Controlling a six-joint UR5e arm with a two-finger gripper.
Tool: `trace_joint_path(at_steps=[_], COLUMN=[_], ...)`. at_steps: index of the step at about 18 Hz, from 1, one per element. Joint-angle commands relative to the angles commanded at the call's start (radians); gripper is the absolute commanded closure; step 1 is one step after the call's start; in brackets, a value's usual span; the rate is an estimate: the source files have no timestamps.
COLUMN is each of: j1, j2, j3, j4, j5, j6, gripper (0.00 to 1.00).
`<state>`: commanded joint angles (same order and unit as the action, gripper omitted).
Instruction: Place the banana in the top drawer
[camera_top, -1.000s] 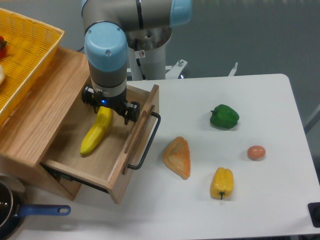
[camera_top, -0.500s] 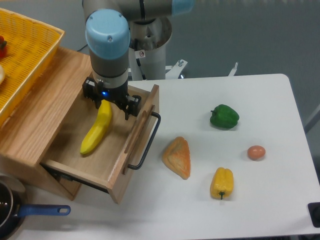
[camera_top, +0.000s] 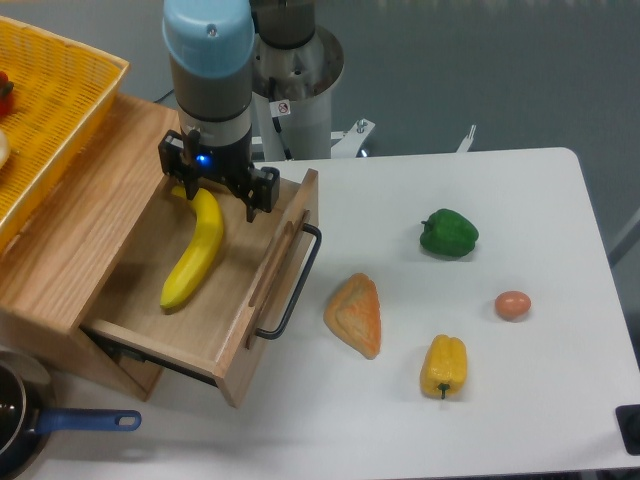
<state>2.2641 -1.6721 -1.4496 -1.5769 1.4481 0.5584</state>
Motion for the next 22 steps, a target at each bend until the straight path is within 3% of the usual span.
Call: trace_joint_path(at_steps=[5,10,15,17,19,22], j1=[0.034,0.084,0.188,0.230,0.264,0.294], j2=[0.031,0.075,0.100,0.106,0.109,0.107], j3=[-0.003,-0.031,-0.038,-0.038,-0.041,-0.044], j4=[-0.002,-0.018,-0.034,-0.044,-0.070,-0.074], j5=[0.000,0.006,0.006,0.012,0.046,0.100], j6=[0.021,0.193,0.366,0.498,0.602,0.646], gripper=[0.01,0.00,0.00,0.00,0.00,0.00])
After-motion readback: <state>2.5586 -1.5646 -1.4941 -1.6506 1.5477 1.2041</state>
